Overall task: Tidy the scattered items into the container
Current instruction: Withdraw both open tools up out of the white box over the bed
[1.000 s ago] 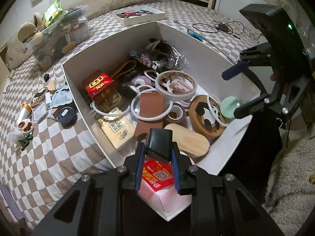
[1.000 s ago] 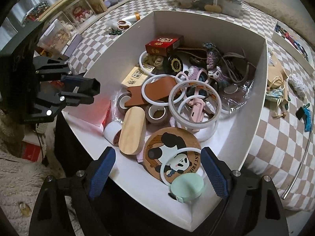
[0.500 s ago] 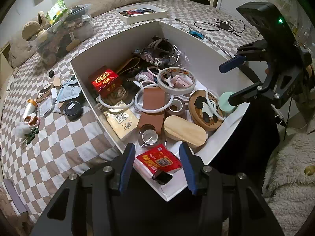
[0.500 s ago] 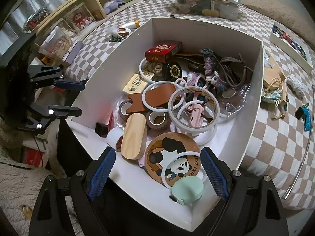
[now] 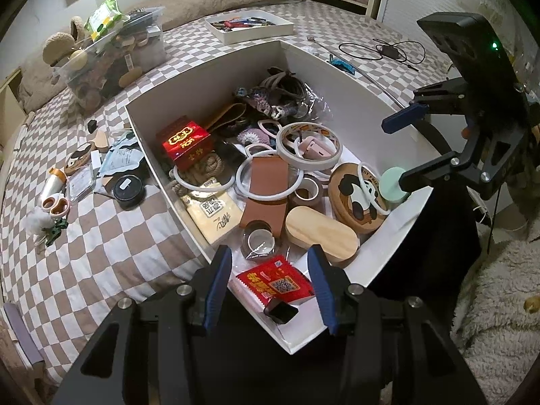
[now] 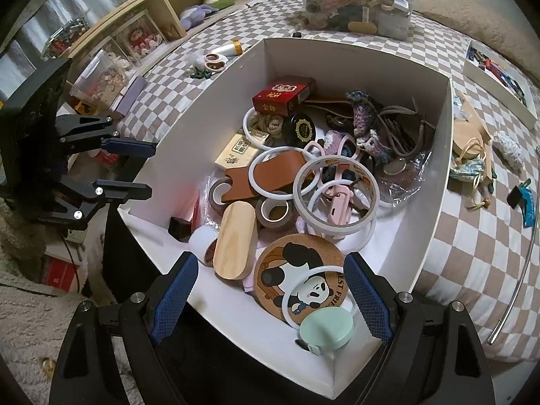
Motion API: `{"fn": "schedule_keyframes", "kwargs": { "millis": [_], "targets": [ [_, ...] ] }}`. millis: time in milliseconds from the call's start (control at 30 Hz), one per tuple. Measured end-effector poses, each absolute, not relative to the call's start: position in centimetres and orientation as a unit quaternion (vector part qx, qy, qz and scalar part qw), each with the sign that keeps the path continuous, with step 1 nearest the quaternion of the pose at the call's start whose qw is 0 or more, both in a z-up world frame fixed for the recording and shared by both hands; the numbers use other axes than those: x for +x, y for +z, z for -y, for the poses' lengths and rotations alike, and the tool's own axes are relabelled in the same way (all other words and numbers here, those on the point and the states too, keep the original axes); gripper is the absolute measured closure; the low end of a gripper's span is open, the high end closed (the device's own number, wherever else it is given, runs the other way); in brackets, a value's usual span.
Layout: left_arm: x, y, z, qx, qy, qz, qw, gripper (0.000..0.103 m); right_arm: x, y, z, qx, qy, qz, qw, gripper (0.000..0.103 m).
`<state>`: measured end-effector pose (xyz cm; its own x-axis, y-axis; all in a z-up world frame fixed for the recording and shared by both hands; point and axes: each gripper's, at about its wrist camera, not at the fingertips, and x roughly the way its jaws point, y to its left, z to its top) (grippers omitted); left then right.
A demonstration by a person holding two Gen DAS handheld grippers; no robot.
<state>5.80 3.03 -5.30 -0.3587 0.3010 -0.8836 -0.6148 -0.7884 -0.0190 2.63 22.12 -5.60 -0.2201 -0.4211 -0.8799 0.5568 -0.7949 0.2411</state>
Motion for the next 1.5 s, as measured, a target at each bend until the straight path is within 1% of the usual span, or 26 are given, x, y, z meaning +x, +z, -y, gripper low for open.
{"fn": "schedule_keyframes", "kwargs": {
  "millis": [200, 233, 267, 300, 333, 467, 533, 633, 667, 700, 733, 867, 967, 1133, 1500],
  "targets": [
    [5.4, -5.1, -3.3, -0.485, 0.813, -0.152, 0.285, 0.056, 2.5, -5.1, -22.3, 0.531, -0.785, -0.054, 0.315, 0.015],
    [5.3, -5.1, -3.3, -0.484, 0.814, -0.15, 0.285, 0.055, 2.5, -5.1, -22.4, 0.53, -0.786, -0.051, 0.315, 0.015],
    [5.2, -5.1, -3.3, -0.482, 0.815, -0.148, 0.285, 0.053, 2.5, -5.0, -22.4, 0.529, -0.787, -0.049, 0.315, 0.015],
    [5.1, -5.1, -3.3, -0.481, 0.816, -0.147, 0.285, 0.046, 2.4, -5.0, -22.4, 0.527, -0.788, -0.048, 0.315, 0.015],
    [5.1, -5.0, -3.3, -0.48, 0.817, -0.144, 0.285, 0.042, 2.4, -4.9, -22.3, 0.526, -0.789, -0.047, 0.314, 0.015],
    [4.8, -4.9, -3.2, -0.478, 0.82, -0.135, 0.285, 0.038, 2.3, -4.9, -22.2, 0.522, -0.794, -0.049, 0.31, 0.015],
    [4.6, -4.9, -3.1, -0.476, 0.823, -0.134, 0.279, 0.024, 2.3, -4.9, -22.1, 0.518, -0.797, -0.052, 0.308, 0.015],
    [4.4, -4.9, -3.0, -0.474, 0.827, -0.13, 0.272, 0.014, 2.2, -4.9, -22.2, 0.511, -0.801, -0.05, 0.309, 0.015],
    [4.2, -4.8, -2.9, -0.473, 0.829, -0.126, 0.269, 0.012, 2.2, -4.8, -22.2, 0.507, -0.804, -0.05, 0.307, 0.015],
    [4.1, -4.8, -2.8, -0.473, 0.831, -0.123, 0.266, 0.009, 2.2, -4.8, -22.2, 0.503, -0.807, -0.051, 0.304, 0.009],
    [4.0, -4.8, -2.8, -0.473, 0.832, -0.12, 0.263, 0.007, 2.2, -4.7, -22.2, 0.498, -0.811, -0.054, 0.301, 0.0],
    [3.7, -4.7, -2.6, -0.467, 0.838, -0.116, 0.256, 0.005, 2.1, -4.4, -22.4, 0.485, -0.822, -0.062, 0.293, 0.0],
    [3.4, -4.6, -2.6, -0.463, 0.842, -0.109, 0.256, 0.0, 1.9, -4.3, -22.5, 0.479, -0.828, -0.063, 0.286, 0.0],
    [2.8, -4.6, -2.8, -0.458, 0.845, -0.113, 0.251, 0.0, 1.5, -4.3, -22.8, 0.474, -0.832, -0.053, 0.284, 0.0],
    [1.9, -4.4, -2.8, -0.444, 0.856, -0.094, 0.249, 0.0, 0.8, -3.9, -23.3, 0.459, -0.845, -0.043, 0.271, 0.0]
  ]
}}
